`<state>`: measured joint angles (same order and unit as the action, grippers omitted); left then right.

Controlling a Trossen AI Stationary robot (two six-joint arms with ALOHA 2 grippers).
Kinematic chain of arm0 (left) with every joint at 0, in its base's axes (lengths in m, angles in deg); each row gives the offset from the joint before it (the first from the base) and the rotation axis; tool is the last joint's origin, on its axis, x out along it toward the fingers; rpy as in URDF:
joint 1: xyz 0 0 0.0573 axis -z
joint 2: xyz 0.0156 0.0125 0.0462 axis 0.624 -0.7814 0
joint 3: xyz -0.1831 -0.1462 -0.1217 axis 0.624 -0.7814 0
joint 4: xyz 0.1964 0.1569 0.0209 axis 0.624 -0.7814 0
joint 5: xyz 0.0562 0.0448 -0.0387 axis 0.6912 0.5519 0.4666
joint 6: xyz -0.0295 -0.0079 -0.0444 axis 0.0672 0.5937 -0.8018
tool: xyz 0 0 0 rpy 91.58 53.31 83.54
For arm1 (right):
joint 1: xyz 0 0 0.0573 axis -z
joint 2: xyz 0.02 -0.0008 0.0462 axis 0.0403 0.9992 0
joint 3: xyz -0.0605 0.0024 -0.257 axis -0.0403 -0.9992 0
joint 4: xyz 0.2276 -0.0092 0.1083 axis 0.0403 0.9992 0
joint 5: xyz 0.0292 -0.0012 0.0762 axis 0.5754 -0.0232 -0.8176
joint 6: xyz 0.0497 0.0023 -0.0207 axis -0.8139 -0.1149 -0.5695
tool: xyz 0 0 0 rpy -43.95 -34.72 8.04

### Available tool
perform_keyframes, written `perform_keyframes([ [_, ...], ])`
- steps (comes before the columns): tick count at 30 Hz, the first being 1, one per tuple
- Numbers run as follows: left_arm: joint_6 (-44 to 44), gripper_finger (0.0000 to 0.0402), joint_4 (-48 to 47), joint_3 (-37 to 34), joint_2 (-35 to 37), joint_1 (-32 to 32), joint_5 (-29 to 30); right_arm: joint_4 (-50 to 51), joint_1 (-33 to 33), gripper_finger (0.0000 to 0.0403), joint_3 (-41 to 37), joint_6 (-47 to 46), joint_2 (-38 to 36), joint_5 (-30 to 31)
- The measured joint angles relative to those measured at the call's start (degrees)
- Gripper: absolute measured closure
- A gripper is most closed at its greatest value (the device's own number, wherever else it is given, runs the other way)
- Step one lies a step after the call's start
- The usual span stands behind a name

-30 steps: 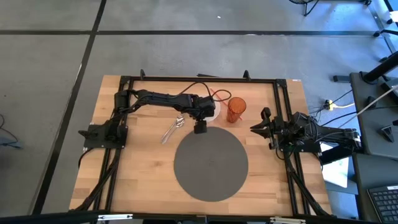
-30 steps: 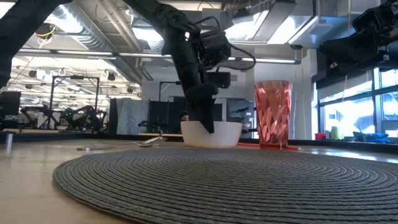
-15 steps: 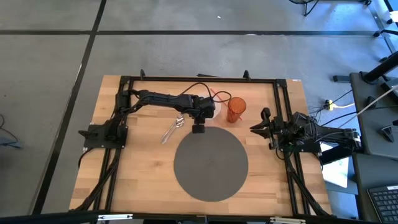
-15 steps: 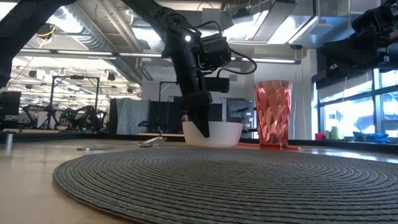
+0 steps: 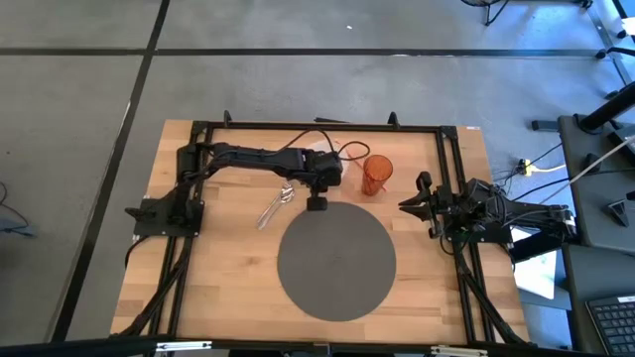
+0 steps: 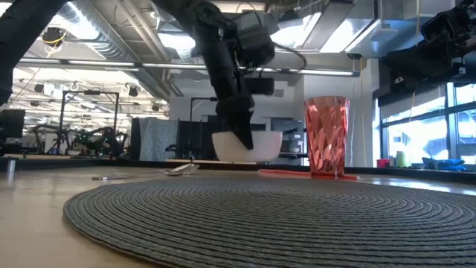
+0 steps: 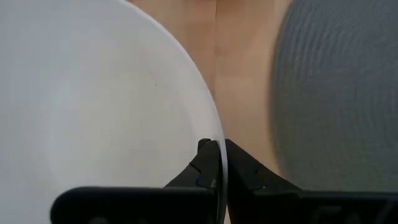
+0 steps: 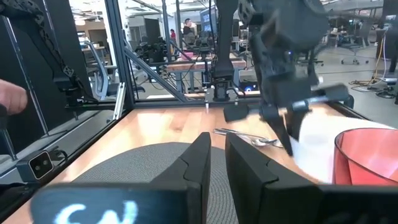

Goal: Pick & Place Utensil
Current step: Put the white bowl on the gray placemat

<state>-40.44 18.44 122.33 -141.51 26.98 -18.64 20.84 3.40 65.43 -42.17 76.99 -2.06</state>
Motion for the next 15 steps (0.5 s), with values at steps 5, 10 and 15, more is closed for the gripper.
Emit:
perform_keyframes([
  [5, -10.14, 0.0397, -1.84, 0.09, 2.80, 2.57, 1.47, 0.24, 0.00, 0.0352, 0.00, 0.08, 0.00, 1.14],
  [10, -14.61, 0.0398, -7.80, 0.07, 2.95, 7.66, 1.91, 0.39, 0.00, 0.0352, 0.02, -0.16, 0.00, 2.00],
  [15, -17.46, 0.0398, -8.20, 0.07, 2.95, 13.82, 2.20, 0.39, 0.00, 0.0352, 0.02, 0.08, 0.00, 1.99],
])
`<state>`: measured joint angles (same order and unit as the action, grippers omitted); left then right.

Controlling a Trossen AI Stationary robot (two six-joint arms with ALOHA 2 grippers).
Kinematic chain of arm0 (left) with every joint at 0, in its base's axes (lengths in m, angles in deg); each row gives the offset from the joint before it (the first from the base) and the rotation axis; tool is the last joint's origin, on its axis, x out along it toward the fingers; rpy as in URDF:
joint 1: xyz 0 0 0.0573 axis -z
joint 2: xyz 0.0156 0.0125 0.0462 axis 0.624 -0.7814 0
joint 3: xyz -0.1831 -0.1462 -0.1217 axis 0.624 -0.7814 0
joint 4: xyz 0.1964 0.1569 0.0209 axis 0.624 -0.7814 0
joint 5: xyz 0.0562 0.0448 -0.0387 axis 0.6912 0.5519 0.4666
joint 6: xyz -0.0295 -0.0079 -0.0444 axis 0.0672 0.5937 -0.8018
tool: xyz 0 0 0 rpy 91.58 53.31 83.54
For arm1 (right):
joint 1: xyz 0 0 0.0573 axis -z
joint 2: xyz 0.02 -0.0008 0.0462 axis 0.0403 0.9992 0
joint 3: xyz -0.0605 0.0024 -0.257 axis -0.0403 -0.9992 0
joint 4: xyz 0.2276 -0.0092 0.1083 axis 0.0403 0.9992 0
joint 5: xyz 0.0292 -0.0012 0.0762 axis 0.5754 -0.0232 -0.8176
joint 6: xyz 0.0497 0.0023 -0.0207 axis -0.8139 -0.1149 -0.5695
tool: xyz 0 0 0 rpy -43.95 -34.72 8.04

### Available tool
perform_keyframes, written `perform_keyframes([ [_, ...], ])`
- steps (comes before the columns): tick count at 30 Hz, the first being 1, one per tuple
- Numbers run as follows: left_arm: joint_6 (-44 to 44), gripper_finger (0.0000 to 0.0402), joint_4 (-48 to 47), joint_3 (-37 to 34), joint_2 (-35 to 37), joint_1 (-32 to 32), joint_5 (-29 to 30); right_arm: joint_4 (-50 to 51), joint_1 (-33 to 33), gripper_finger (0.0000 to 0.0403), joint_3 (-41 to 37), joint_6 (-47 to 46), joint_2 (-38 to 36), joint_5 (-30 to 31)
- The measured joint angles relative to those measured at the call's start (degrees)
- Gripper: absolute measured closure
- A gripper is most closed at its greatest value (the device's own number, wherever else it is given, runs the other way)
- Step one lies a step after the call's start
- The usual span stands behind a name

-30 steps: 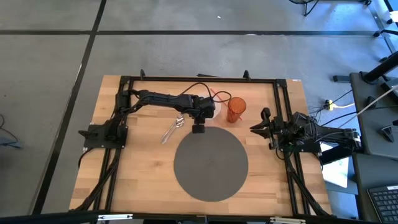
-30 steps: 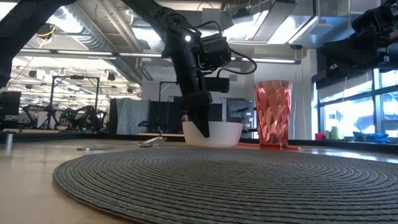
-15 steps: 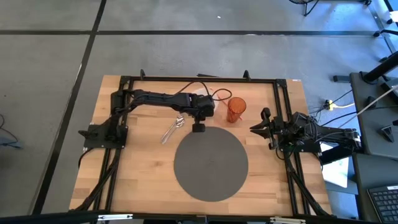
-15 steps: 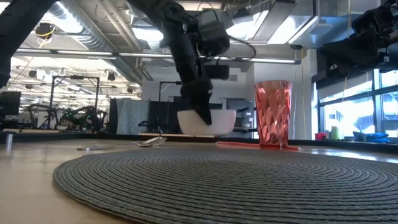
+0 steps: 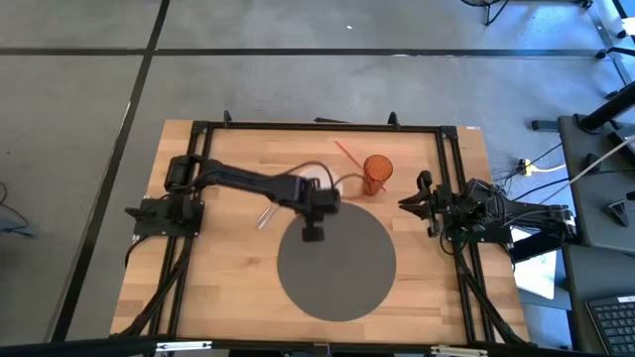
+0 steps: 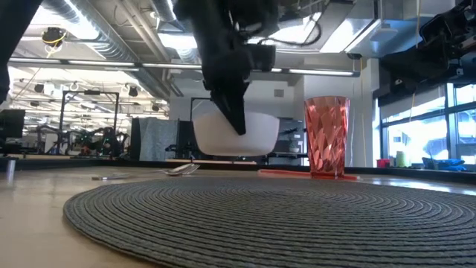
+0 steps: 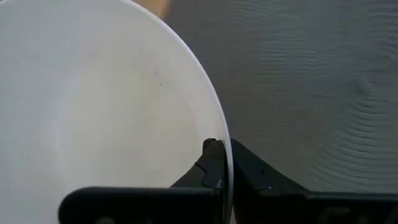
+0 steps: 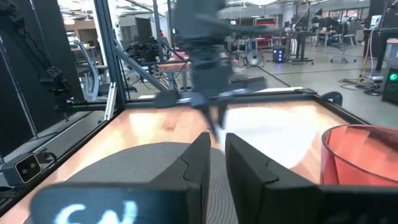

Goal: Pick & Place Utensil
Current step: Put the white bowl on the gray placemat

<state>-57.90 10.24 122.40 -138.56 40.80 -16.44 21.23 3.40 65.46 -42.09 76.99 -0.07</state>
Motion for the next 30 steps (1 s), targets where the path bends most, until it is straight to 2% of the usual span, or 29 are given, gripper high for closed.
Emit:
perform_keyframes([
  [4, -3.09, 0.0398, -0.88, 1.15, -0.04, 4.30, 3.20, 0.00, 0.00, 0.0352, 0.00, 0.00, 0.00, 0.00],
  [9, -5.02, 0.0398, 0.59, 1.25, -0.04, 8.87, 3.98, 0.00, 0.00, 0.0352, 0.00, 0.00, 0.00, 0.00],
  [19, -11.06, 0.0398, 8.48, 2.34, -2.53, 13.55, 1.58, 0.00, 0.00, 0.0352, 0.00, -0.24, 0.00, 0.00],
  [24, -12.43, 0.0398, 6.70, 8.50, -7.04, 14.68, 0.16, 0.00, 0.00, 0.0352, 0.00, -0.28, 0.00, 0.02],
  [30, -11.37, 0.0398, -1.43, 20.15, -14.39, 16.60, -0.36, 0.00, 0.00, 0.0352, 0.00, -0.42, 0.00, -0.01],
])
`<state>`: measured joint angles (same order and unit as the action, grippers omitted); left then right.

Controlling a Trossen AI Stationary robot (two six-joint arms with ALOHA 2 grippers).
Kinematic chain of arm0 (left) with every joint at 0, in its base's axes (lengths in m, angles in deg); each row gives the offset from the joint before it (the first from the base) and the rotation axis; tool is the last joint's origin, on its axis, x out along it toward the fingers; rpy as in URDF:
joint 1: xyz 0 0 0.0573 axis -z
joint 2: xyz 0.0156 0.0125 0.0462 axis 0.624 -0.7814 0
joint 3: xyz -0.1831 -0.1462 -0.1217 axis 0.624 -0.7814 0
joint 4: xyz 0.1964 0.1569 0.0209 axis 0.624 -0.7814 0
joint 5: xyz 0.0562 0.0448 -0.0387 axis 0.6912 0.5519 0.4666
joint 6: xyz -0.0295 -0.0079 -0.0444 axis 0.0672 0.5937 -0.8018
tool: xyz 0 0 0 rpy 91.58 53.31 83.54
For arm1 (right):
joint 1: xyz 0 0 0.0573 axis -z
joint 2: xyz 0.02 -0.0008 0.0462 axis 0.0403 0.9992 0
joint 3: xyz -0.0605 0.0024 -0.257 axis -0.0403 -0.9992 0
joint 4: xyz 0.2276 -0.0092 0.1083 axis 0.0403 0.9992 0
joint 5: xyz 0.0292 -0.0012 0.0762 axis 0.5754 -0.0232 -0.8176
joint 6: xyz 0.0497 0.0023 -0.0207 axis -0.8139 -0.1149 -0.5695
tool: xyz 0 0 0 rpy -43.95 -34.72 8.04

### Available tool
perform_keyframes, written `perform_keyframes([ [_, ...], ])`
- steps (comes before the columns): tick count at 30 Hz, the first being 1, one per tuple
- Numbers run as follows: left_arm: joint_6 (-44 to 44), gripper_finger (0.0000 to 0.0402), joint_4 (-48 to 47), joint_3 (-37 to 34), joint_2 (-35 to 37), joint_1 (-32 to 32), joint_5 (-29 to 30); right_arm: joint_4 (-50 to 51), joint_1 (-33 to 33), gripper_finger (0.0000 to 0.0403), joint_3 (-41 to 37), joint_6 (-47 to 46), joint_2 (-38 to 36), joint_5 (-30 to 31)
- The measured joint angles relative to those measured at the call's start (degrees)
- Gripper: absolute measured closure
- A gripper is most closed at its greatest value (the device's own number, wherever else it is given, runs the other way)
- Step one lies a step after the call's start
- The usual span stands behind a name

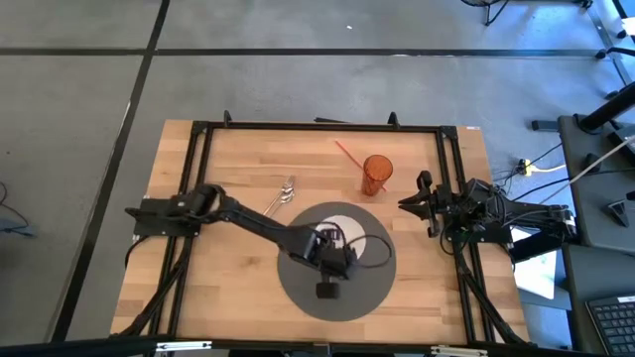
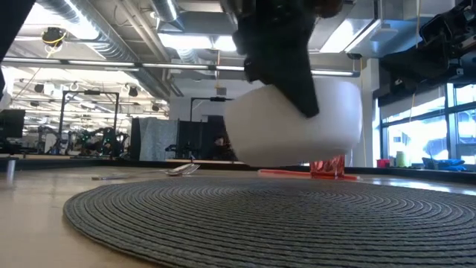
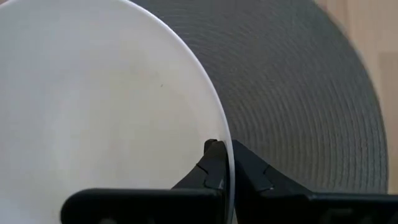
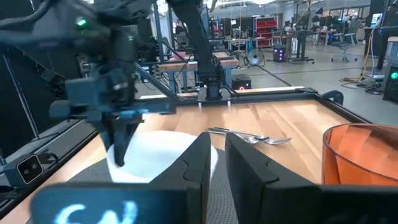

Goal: Pick & Place Utensil
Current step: Put the white bowl on the gray placemat

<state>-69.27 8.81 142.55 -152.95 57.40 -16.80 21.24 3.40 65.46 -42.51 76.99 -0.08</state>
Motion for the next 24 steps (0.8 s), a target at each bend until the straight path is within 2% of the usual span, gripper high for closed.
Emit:
perform_keyframes([
  [6, -0.40, 0.0398, -9.47, 11.06, -9.22, 1.21, 0.48, 0.00, -0.02, 0.0352, 0.00, -1.30, 0.00, -0.03],
  [10, -0.43, 0.0398, -12.93, 15.50, -11.80, 1.19, 0.93, 0.00, -0.02, 0.0352, 0.00, -1.71, 0.00, -0.01],
  [24, -1.40, 0.0398, -14.01, 16.66, -12.32, 1.78, -3.71, 0.00, -0.02, 0.0352, 0.00, -1.53, 0.00, -0.01],
])
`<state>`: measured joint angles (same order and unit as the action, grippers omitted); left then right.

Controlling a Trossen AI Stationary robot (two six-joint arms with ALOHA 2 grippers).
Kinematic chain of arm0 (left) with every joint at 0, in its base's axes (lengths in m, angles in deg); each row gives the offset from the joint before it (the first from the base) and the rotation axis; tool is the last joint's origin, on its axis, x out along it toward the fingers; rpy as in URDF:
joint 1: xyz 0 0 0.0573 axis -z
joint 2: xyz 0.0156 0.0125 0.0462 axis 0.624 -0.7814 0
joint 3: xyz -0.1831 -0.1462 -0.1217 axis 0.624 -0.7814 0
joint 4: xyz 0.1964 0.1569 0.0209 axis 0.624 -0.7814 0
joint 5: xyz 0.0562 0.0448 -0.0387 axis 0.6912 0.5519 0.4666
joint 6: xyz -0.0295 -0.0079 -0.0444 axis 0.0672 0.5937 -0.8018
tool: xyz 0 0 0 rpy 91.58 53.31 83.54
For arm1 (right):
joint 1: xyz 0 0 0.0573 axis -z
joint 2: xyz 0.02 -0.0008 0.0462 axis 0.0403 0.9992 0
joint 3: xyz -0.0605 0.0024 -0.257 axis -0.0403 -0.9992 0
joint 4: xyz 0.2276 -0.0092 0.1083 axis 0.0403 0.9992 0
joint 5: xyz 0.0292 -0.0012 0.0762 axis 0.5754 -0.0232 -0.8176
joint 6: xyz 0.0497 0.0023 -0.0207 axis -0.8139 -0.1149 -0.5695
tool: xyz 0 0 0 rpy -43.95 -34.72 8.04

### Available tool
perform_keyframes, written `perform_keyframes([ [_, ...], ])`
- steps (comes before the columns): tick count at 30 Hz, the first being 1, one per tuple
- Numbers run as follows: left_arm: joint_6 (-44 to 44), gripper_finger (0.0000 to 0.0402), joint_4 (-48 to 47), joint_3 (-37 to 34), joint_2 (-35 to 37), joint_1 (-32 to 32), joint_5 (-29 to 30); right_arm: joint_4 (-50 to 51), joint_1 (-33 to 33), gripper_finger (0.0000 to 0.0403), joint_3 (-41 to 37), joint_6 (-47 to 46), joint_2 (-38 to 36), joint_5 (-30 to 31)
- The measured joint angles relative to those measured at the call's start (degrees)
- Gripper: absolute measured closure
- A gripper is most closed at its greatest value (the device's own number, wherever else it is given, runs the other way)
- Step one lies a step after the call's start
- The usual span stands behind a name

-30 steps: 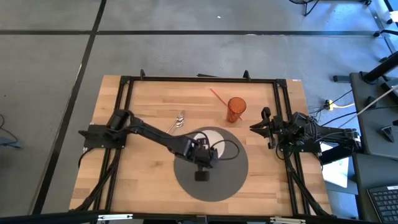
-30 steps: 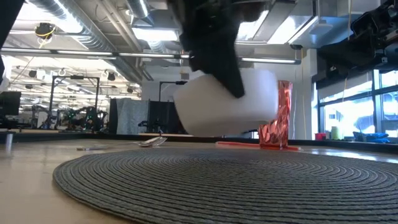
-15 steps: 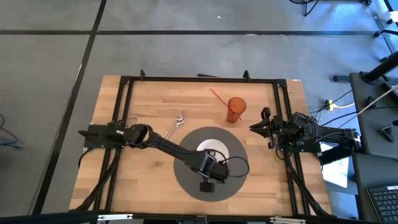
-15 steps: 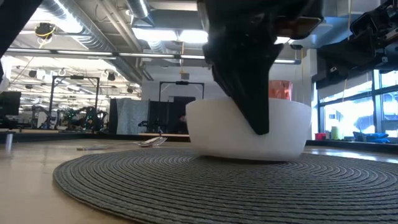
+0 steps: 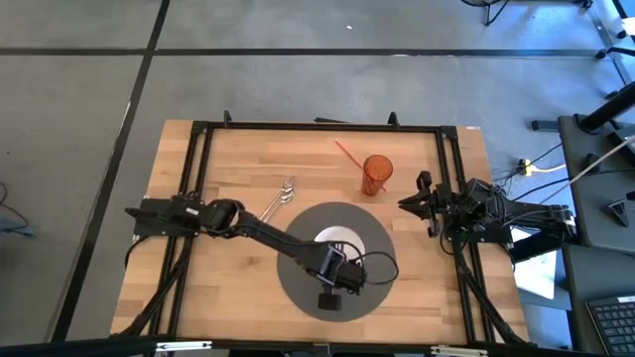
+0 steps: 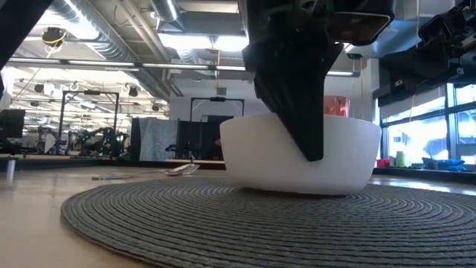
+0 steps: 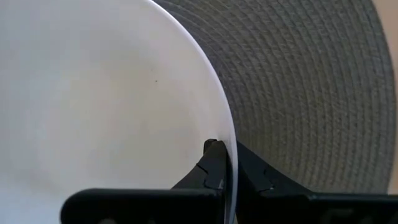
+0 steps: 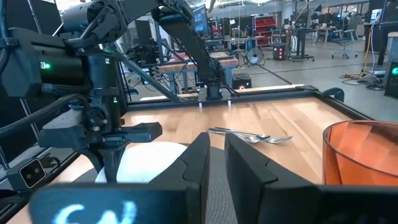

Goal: Pick & Place Utensil
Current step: Put the white bowl on the gray placemat, then put the red straw into the orange glass

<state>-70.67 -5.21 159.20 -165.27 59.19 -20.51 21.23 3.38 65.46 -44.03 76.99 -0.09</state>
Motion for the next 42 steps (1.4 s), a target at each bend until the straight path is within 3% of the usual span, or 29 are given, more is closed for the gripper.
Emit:
perform_keyframes([
  [6, -1.00, 0.0392, -0.14, 0.00, 0.02, 0.00, -2.46, 0.00, 0.00, 0.0352, 0.00, 0.02, 0.00, 0.00],
  [17, -1.08, 0.0326, -0.70, 0.40, 0.07, 0.00, -4.80, -0.01, 0.00, 0.0352, 0.00, 0.26, 0.00, 0.00],
  [27, 5.03, 0.0306, -8.08, 12.35, 0.76, -0.08, -11.94, -0.02, 0.00, 0.0352, 0.00, 0.15, 0.00, -0.04],
  [30, 8.94, 0.0312, -10.59, 10.15, 5.36, -0.07, -9.54, -0.02, 0.00, 0.0352, 0.00, 0.07, 0.00, -0.14],
  [35, 18.57, 0.0338, -13.13, 9.70, 14.10, 0.46, 3.43, -0.02, 0.00, 0.0352, 0.00, 0.03, 0.02, -0.21],
  [38, 25.44, 0.0364, -13.17, 7.89, 20.48, -0.59, 3.60, -0.02, 0.02, 0.0352, 0.00, 0.04, 0.09, -0.16],
  [42, 28.39, 0.0396, -5.14, -0.24, 30.71, -5.94, 1.57, -0.02, 0.00, 0.0352, 0.00, 0.02, 0.09, -0.18],
])
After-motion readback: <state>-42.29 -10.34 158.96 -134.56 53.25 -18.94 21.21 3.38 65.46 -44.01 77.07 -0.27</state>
